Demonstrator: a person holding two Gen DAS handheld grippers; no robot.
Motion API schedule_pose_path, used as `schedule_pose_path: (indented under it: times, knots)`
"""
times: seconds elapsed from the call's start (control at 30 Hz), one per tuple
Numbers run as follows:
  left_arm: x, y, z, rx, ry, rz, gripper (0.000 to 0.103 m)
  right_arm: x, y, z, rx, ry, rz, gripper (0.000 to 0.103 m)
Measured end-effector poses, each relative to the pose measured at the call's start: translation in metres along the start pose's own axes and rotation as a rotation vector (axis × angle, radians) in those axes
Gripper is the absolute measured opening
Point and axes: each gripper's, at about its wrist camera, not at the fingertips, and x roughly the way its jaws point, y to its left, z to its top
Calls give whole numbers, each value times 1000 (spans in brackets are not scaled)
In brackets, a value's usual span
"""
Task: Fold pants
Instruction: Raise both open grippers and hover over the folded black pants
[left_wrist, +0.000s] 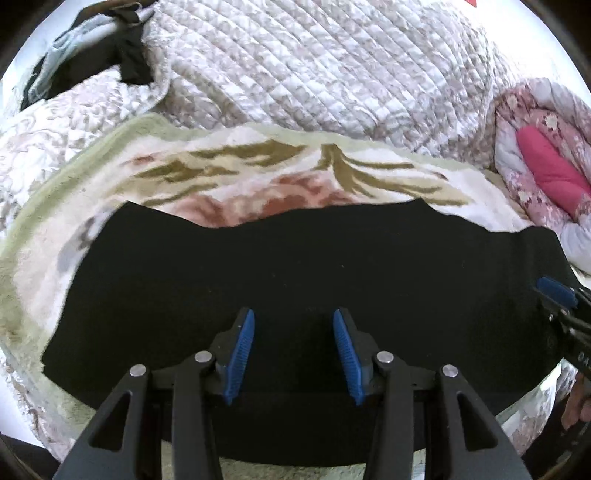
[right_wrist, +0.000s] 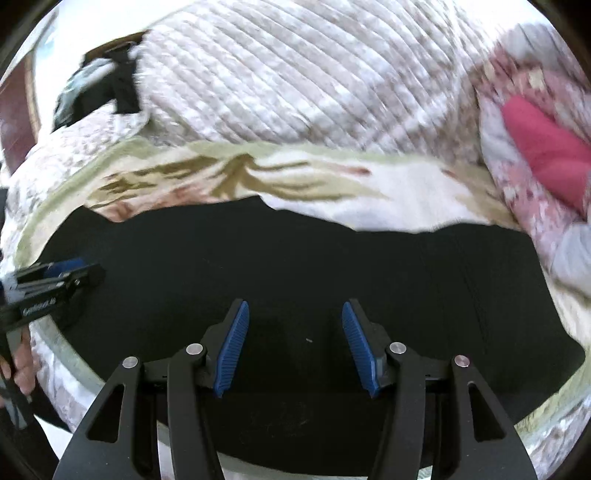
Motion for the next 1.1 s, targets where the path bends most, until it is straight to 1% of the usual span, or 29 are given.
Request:
schedule_pose_path:
  times: [0.03, 0.13, 0.23, 0.3, 0.37, 0.4, 0.47, 0.57, 0.67, 0.8, 0.97, 1.1]
  knots:
    - [-1, 2, 0, -3, -2, 9, 47, 0, 4, 0, -14, -4, 6, 53]
    - [-3, 4, 0, -23, 3, 3, 47, 5, 13, -2, -42, 8, 40, 53]
    - [-3, 5, -3, -26, 10, 0, 47, 10, 20, -5, -60, 28, 52, 53]
    - [-1, 7, -6, -32, 24, -3, 47, 15, 23, -7, -70, 51, 56, 53]
    - [3, 6, -8, -24, 36, 0, 48, 27, 26, -11, -92, 110, 48, 53]
    - [4, 4, -9, -9, 37, 5, 48, 27, 28, -13, -111, 94, 37, 53]
    - [5, 1, -10, 10, 28, 14, 50, 25, 31, -12, -123, 94, 29, 53]
    - [2, 2, -11, 6, 26, 11, 50, 22, 26, -12, -95, 90, 43, 53]
    - [-3, 4, -14, -12, 23, 8, 50, 17, 28, -13, -101, 84, 47, 53]
    - [-10, 2, -25, 4, 15, 10, 52, 17, 28, -14, -107, 92, 56, 53]
    - [-26, 8, -38, -47, 5, -18, 52, 15, 28, -14, -104, 89, 68, 53]
    - [-44, 25, -45, -122, -42, 22, 52, 15, 28, -14, -104, 88, 66, 53]
